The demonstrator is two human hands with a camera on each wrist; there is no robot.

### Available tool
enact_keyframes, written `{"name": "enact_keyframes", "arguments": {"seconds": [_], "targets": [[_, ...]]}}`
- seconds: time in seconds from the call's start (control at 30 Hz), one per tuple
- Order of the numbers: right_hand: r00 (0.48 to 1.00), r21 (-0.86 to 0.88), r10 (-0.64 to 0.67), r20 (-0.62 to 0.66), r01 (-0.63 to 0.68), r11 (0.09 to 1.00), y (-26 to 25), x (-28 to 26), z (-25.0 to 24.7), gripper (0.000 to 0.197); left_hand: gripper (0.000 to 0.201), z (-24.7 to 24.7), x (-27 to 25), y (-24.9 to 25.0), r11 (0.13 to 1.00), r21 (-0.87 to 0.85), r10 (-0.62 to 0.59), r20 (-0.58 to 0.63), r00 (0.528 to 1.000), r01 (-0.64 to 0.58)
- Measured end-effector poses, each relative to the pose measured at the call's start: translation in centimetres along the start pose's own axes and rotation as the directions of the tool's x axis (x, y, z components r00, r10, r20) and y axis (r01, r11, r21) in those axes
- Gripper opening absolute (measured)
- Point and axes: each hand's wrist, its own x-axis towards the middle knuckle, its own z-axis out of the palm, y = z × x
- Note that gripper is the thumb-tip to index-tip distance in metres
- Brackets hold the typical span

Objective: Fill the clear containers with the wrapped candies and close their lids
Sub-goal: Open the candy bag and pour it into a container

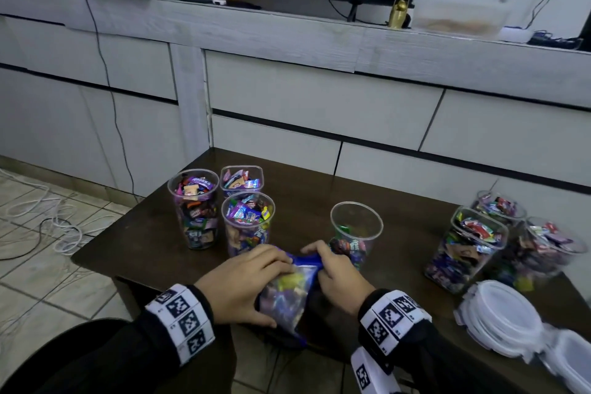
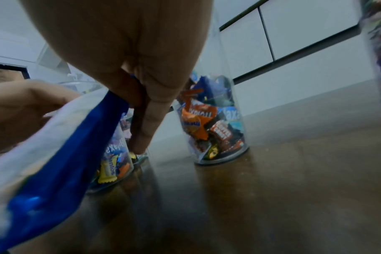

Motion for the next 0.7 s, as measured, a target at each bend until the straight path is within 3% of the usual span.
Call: {"name": "enact_keyframes", "arguments": {"seconds": [0.1,0.23,0.37,0.47,0.7], "targets": [[0.997,0.074,-0.03,-0.068,0.035,0.997,0.1,-1.0,-1.3,0.047,0.079,0.2,2.1,0.5,0.993,0.102,0.069,-0.089,0.994,-0.059],[0.999,0.139,-0.045,-0.024,0.048,0.989,1.0,-2.2,-3.1,0.046,0.083,0.4,4.0,1.4,0.965,0.252,0.105,-0.142,0.984,-0.067],[0.987,0.089,-0.101,-0.122,0.112,0.99,1.6,-3.2,-3.8,0.025,0.091,2.1,4.7,2.1,0.965,0.251,0.127,-0.182,0.975,-0.078],[0.982,0.047,-0.14,-0.126,0.147,0.988,2.0,-3.9,-4.3,0.027,0.093,2.6,4.9,2.3,0.971,0.216,0.141,-0.193,0.971,-0.098],[0.982,0.026,-0.16,-0.097,0.163,0.986,3.0,-4.8,-5.0,0.022,0.037,1.1,5.8,3.1,0.991,0.09,0.122,-0.309,0.943,-0.099]]}}
